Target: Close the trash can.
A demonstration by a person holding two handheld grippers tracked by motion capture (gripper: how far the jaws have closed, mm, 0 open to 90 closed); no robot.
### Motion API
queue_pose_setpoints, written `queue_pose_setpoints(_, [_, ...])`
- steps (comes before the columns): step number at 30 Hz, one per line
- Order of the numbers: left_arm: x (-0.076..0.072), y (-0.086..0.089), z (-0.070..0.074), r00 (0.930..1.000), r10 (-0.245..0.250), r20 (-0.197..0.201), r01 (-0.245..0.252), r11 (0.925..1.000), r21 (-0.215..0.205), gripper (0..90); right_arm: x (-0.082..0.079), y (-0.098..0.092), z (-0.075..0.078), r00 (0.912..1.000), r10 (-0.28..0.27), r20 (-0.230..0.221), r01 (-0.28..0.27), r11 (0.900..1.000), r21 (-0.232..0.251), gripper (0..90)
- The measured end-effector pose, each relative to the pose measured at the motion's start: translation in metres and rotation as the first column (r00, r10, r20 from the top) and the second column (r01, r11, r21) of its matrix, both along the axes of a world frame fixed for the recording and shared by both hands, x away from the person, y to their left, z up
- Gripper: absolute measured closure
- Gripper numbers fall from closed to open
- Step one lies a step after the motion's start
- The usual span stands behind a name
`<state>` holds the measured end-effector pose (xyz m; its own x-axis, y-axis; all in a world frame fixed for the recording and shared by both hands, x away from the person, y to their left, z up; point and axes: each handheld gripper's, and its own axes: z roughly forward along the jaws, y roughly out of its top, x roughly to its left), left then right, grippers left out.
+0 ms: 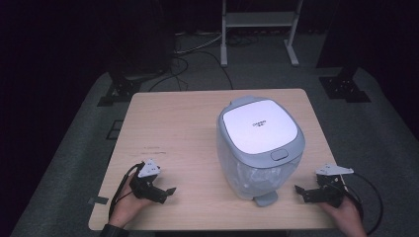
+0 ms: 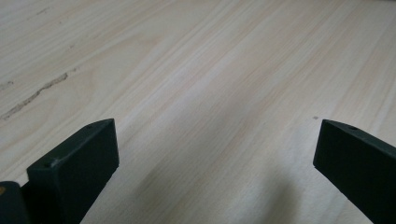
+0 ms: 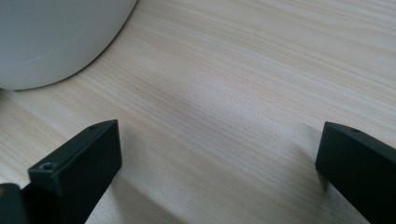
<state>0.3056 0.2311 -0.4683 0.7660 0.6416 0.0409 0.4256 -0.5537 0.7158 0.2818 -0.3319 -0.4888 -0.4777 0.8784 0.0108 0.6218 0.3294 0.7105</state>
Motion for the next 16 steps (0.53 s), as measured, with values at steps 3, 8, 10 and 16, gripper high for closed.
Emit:
queue_pose_setpoints(3, [0.0, -0.001, -0.005, 0.9999, -0.005, -0.011, 0.005, 0.9999, 0.009, 0.0, 0.0, 0.0, 0.0, 1.0, 0.0, 0.0, 0.0, 1.0, 0.0, 0.0])
queue_pose_setpoints(8, [0.0, 0.0, -0.014, 0.9992, -0.027, -0.028, 0.027, 0.9996, 0.002, 0.0, 0.0, 0.0, 0.0, 1.0, 0.0, 0.0, 0.0, 1.0, 0.0, 0.0])
queue_pose_setpoints(10, [0.0, 0.001, -0.015, 0.9993, -0.027, -0.027, 0.027, 0.9996, -0.008, 0.0, 0.0, 0.0, 0.0, 1.0, 0.0, 0.0, 0.0, 1.0, 0.0, 0.0])
queue_pose_setpoints(16, [-0.001, 0.001, -0.015, 0.9992, -0.03, -0.024, 0.03, 0.9995, -0.012, 0.0, 0.0, 0.0, 0.0, 1.0, 0.002, 0.0, -0.002, 1.0, 0.0, 0.0])
